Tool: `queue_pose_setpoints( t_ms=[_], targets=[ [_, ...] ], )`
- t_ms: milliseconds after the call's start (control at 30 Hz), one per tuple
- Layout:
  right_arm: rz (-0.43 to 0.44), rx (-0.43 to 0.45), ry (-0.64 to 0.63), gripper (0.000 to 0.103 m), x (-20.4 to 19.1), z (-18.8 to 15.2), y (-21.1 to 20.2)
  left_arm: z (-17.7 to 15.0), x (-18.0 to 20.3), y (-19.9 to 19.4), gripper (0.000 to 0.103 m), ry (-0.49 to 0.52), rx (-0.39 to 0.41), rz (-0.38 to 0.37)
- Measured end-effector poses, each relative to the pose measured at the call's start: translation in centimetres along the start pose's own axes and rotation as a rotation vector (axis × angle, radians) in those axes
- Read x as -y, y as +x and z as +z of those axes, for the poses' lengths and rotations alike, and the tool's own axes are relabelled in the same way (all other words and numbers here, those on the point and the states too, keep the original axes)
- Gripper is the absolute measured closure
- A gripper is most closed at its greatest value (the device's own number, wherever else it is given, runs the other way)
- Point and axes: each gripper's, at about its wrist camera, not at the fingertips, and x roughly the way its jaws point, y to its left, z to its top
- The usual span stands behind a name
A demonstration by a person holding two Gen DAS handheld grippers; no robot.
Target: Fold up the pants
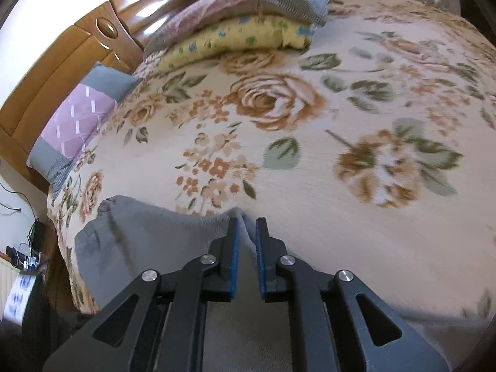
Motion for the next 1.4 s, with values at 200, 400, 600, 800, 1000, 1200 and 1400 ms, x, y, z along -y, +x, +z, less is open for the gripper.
queue_pose_setpoints(
  t_ms=[200,400,600,800,1000,1200,1400],
  targets=[
    [-0.022,0.051,0.077,0.065,2.1,-3.4,-4.8,2.0,1.7,-0.5,0.061,0.054,0.022,-0.002],
    [-0.061,0.114,0.141,0.057,4.2,-8.1,-9.5,4.4,4.8,0.8,0.061,0.148,0.011,-0.002],
    [-0.098,0.173,0.271,0.057,7.4,-12.6,-13.6,6.6,8.4,2.7,0.061,0.253,-0.015,-0.015],
    [-0.125,0.222,0.397,0.057,10.1,-16.6,-16.3,8.2,11.8,4.3,0.059,0.346,-0.041,-0.034],
    [-0.152,0.272,0.525,0.057,12.1,-19.6,-18.2,9.6,14.5,6.6,0.057,0.416,-0.079,-0.054],
    [-0.189,0.301,0.647,0.057,14.4,-21.0,-18.4,10.7,18.3,9.5,0.054,0.540,-0.140,-0.071],
    [-0.155,0.330,0.785,0.057,16.5,-22.8,-17.8,12.1,20.7,12.4,0.053,0.611,-0.187,-0.088]
  ],
)
